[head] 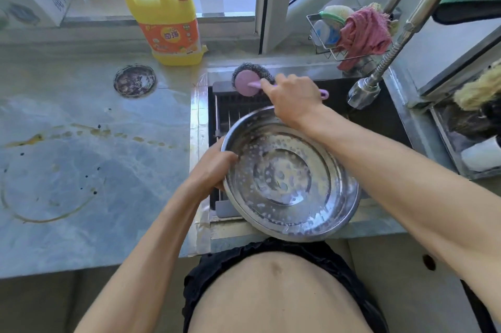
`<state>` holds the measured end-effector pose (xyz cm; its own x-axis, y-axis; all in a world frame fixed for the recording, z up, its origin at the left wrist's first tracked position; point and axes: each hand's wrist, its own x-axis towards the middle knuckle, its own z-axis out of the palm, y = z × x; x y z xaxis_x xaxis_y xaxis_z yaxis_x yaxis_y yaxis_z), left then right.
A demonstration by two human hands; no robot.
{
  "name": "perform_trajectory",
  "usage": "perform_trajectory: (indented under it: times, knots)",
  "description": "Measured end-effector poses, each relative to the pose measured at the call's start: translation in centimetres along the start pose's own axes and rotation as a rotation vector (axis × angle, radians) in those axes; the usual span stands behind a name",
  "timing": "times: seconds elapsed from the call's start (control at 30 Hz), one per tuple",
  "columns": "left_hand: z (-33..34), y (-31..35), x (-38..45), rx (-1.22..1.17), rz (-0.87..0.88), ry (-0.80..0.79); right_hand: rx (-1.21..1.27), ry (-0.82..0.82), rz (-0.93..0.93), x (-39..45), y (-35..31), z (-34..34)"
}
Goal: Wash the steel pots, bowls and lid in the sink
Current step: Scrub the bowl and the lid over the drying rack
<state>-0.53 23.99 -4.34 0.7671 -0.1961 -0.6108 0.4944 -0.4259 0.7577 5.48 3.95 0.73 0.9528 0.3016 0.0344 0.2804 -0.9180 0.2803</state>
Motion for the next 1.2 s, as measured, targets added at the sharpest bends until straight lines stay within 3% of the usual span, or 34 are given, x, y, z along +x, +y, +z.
perform_trajectory:
  times: [0.27,0.43,0.5,0.63,0.8,0.97,1.1,1.13,1.2]
  knots:
    - [-0.5,0.4,0.6,-0.231,-0.062,0.146,0.437,0.002,0.141,-3.6,-1.9,2.0]
    - [0.4,0.8,-0.1,-0.216,0.071,0.240,0.650,0.070,0.009,-3.9,-6.3,0.9]
    - [0.4,0.2,-0.4,-0.182,0.176,0.283,0.663,0.047,0.042,-2.9,-5.8,-0.1]
    - [0.6,-0.6,-0.8,-0.123,0.253,0.367,0.546,-0.047,0.348,-0.8,-2.7,-1.4]
    - [0.8,-1.2,-0.2,-0.182,0.251,0.438,0.616,-0.131,0.093,-2.0,-8.0,-3.6]
    - [0.8,-2.5,-1.4,-0.182,0.265,0.472,0.566,-0.150,0.477,0.5,-3.2,-1.6]
    - [0.8,-2.7,-1.0,-0.265,0.270,0.488,0.613,-0.090,0.229,-0.5,-8.2,-2.6]
    - [0.8,-2.8,-0.8,-0.290,0.260,0.502,0.619,-0.073,0.211,-0.4,-8.5,-2.3]
    - [0.8,-3.3,-0.8,-0.293,0.238,0.511,0.657,-0.051,0.347,0.5,-6.4,-1.4]
